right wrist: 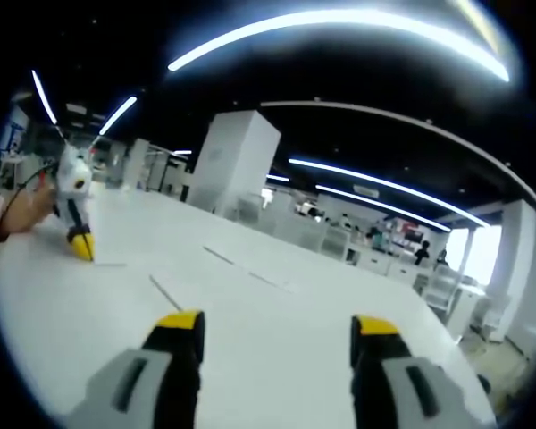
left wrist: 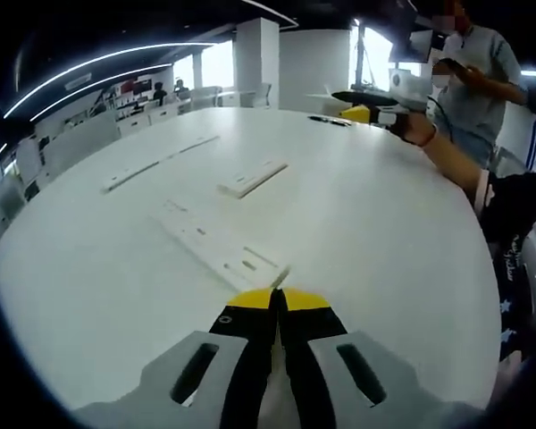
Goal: Locate the socket holder cover, grip the socket holder cover, clip it into the socket holder slot.
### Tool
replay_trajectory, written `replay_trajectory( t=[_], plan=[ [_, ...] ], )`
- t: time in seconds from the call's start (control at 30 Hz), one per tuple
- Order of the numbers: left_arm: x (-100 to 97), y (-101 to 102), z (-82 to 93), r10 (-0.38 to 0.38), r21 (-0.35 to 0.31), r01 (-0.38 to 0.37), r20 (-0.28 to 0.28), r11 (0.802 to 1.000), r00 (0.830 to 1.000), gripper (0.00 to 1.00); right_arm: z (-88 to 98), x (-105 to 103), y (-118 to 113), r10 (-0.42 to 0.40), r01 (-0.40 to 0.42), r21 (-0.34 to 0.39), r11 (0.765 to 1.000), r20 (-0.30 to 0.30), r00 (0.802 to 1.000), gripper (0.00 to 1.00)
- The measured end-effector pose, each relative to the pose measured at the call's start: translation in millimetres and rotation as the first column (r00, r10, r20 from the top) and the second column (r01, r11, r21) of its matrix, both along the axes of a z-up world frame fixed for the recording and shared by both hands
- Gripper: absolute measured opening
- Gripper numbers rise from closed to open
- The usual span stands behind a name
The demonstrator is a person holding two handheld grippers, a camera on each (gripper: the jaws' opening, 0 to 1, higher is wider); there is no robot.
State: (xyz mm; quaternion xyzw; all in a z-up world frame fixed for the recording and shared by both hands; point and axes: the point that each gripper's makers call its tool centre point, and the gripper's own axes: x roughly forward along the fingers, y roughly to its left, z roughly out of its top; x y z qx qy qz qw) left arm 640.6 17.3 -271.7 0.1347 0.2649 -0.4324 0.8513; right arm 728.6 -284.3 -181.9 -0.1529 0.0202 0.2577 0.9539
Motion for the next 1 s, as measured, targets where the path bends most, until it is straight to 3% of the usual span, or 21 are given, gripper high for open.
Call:
replay_trajectory(
  t=[1.0],
  plan=[
    [11.7, 0, 2.4, 0.034, 0.008, -0.035, 0.074, 0.999, 0.997, 0.03, -2.0, -7, 7, 0.008, -0.008, -0.014, 1.0, 0.004, 1.0, 0.67]
  ],
)
